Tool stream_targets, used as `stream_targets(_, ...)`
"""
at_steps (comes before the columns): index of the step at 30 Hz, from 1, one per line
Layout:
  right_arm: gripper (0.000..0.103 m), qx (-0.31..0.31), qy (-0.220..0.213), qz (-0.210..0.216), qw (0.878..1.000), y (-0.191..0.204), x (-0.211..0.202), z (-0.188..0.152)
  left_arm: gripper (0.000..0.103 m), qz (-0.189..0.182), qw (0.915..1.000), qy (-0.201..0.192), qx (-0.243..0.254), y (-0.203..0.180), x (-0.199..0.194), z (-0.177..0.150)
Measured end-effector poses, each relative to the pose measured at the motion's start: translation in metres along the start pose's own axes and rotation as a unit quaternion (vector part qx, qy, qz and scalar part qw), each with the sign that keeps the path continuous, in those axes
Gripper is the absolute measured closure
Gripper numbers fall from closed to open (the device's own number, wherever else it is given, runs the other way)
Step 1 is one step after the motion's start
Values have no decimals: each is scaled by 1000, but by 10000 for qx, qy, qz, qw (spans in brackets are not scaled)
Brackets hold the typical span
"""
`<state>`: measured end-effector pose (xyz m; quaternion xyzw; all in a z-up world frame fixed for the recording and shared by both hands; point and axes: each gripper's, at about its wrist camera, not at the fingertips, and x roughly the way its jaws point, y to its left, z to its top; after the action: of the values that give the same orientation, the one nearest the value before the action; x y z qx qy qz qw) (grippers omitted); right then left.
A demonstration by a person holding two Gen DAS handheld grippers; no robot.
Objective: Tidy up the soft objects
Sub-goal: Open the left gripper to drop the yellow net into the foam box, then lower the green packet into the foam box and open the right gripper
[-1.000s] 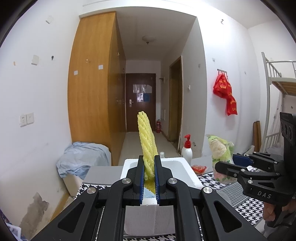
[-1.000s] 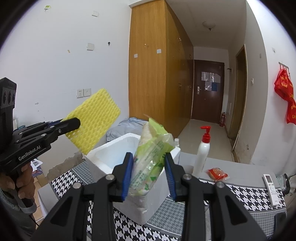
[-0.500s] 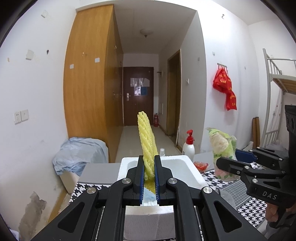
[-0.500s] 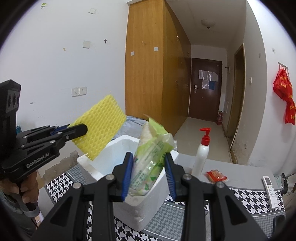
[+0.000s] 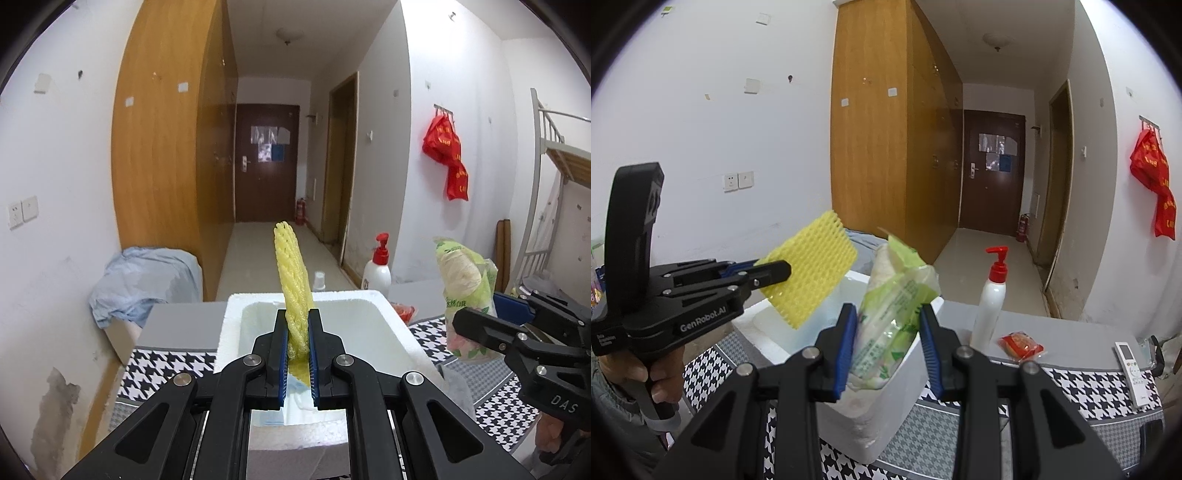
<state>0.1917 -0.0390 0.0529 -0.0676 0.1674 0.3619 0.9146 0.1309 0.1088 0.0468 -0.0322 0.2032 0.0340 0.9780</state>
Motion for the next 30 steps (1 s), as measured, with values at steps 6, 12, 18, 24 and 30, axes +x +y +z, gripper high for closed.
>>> stream_targets(6,64,35,6,-73,10000,2,-1,-1,93,-81,9999,119,46,-2,8,-1)
stream_targets(12,64,95,-2,-178,9998,4,-2,1,41,-53,9998,186,98,1,10,-3)
stream_targets(18,64,45,3,-222,9997,9,-3,3,1,81,9994,-302,-151,8,-11,-2)
stream_targets(24,64,32,-41,-221,9997,11,-3,2,1,195,9990,-373,-139,10,-21,-4)
stream_targets(30,64,-32,-82,-152,9998,17,-3,4,1,249,9985,-404,-257,20,-33,-6)
